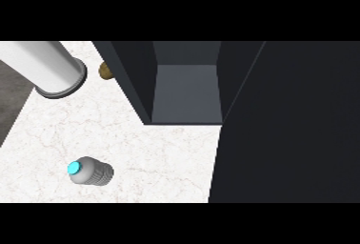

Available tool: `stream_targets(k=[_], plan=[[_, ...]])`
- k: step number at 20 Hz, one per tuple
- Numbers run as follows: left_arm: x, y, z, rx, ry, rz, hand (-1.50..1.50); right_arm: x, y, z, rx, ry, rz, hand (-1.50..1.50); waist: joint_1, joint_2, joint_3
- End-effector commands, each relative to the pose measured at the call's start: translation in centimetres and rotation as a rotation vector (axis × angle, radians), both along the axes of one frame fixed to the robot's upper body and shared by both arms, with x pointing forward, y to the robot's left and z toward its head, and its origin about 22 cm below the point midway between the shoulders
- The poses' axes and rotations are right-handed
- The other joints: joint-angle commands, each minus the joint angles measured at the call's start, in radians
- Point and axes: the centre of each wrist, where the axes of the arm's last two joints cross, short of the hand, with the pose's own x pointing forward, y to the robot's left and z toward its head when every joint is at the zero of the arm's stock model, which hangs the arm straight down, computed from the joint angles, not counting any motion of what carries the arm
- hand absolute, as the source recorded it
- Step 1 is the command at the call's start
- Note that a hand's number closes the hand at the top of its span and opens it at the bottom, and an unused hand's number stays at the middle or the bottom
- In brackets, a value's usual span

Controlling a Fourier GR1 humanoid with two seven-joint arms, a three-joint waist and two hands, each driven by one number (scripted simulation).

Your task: Pick up the bottled water, place it into the cabinet and close the cabinet

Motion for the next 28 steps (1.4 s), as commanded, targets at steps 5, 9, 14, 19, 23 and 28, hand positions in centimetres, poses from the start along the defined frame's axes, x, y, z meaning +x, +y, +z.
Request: stream_targets(k=[5, 9, 14, 19, 23, 28], plan=[[2.5, 2.3, -3.1, -0.039, 0.013, 0.044, -1.5, -2.0, -0.5, 1.0, -0.049, -0.077, -0.063, -1.5, -0.007, 0.001, 0.0], [4.8, 2.5, -5.2, -0.062, 0.036, 0.093, -1.5, -3.1, -0.7, 2.2, -0.055, -0.083, -0.041, -1.5, -0.022, 0.003, -0.001], [4.9, 5.5, -6.7, -0.047, 0.06, 0.087, -1.5, -2.1, 0.2, 1.6, -0.049, -0.074, -0.058, -1.5, -0.005, 0.002, 0.0], [6.8, 5.2, -8.1, -0.081, 0.08, 0.053, -1.5, -1.6, 0.9, 0.9, -0.076, -0.059, -0.039, -1.5, -0.007, 0.004, 0.001], [8.1, 5.4, -11.7, -0.086, 0.125, 0.033, -1.5, -2.2, -0.5, 1.8, -0.072, -0.071, -0.054, -1.5, -0.011, 0.004, 0.0], [9.0, 4.5, -13.8, -0.068, 0.115, 0.034, -1.5, -2.8, 0.7, 1.2, -0.065, -0.078, -0.06, -1.5, -0.01, 0.002, 0.0]])
